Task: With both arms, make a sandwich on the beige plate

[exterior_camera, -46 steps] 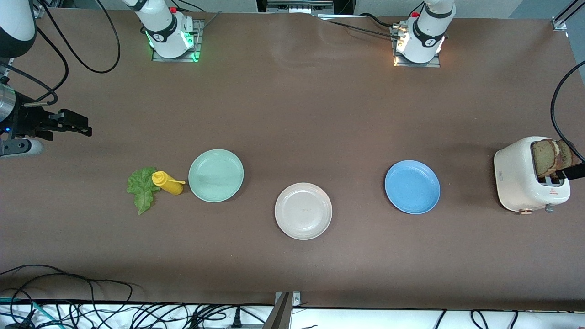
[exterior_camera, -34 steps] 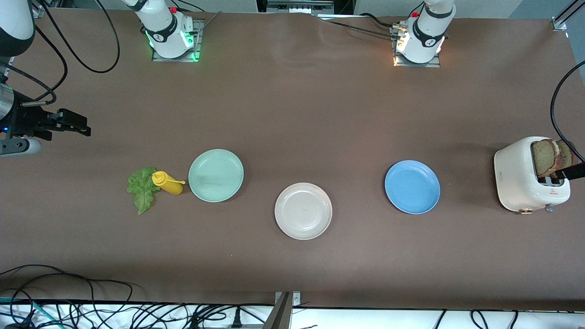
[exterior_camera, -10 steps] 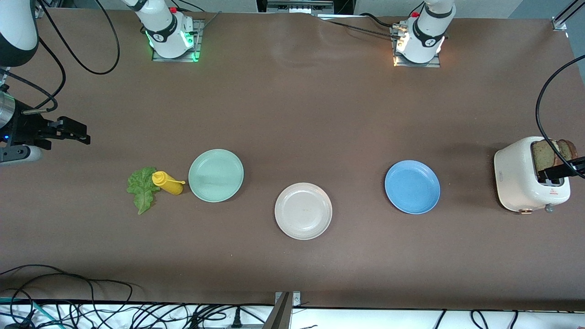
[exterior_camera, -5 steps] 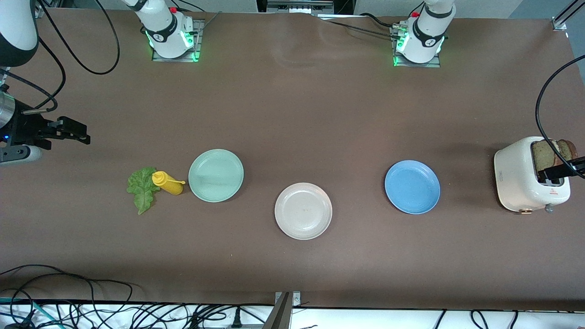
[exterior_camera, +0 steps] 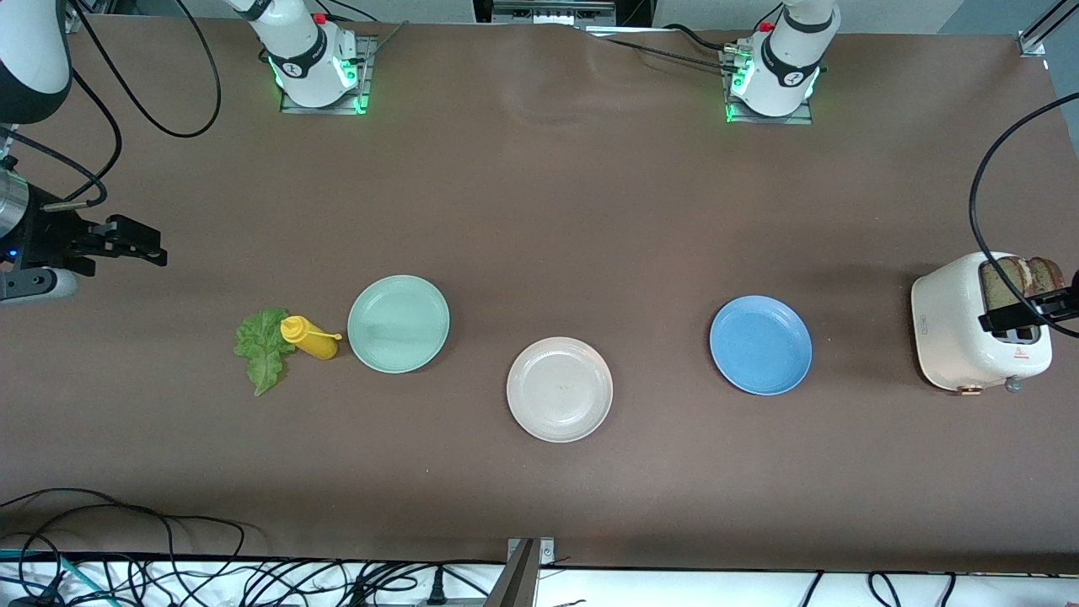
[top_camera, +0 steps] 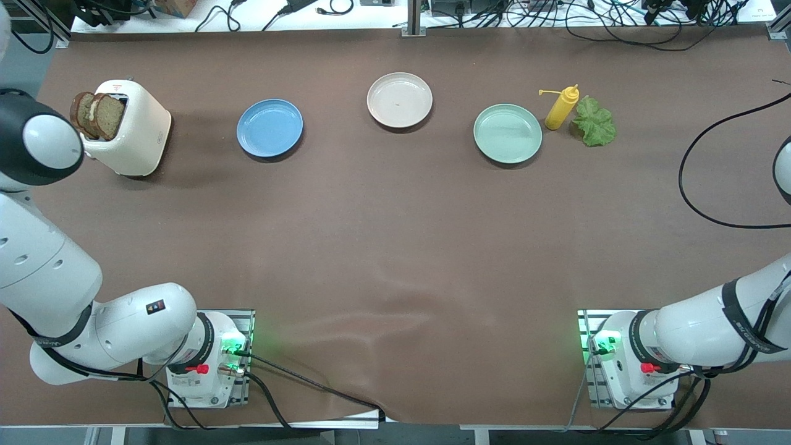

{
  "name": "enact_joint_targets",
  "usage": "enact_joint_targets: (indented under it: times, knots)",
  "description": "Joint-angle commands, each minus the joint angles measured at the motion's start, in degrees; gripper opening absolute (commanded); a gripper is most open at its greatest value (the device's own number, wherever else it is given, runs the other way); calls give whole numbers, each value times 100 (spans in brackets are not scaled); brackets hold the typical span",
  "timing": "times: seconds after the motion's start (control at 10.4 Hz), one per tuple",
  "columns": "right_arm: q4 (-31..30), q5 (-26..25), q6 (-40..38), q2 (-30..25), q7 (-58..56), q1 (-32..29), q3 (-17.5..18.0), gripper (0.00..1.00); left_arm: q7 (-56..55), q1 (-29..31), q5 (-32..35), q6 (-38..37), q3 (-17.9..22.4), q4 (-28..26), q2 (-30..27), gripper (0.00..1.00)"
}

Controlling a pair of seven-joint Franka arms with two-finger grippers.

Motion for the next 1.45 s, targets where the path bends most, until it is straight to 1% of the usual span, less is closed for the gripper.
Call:
enact_joint_targets:
  times: [0.0,0.1,0.19,0.39,0.48,0.87,1.16,1.35]
  knots:
    - [-51,-26,-20,-44,-61,-41,28,100,40,-497,-586,84,766,-237,-285,96]
    - [-51,-26,-20,-44,-61,-33,28,100,40,-778,-613,85,1022,-246,-303,97]
    - [-51,-26,-20,-35,-61,-41,28,100,40,-851,-796,93,1085,-246,-373,98]
    - [-51,-26,-20,-44,-61,-41,28,100,40,-1271,-921,93,1532,-324,-487,99]
    - [-51,-26,-20,-44,-61,-41,28,100,40,-1239,-930,93,1534,-386,-505,99]
    - [-51,-26,-20,-35,-61,-41,28,100,57,-1185,-904,76,1490,-342,-505,100]
    - [-51,-26,-20,-35,-70,-41,19,100,504,-1186,-912,32,1490,-299,-505,100]
    - [-51,-26,-20,-35,-70,-41,19,100,559,-1185,-1000,23,1499,-290,-505,100]
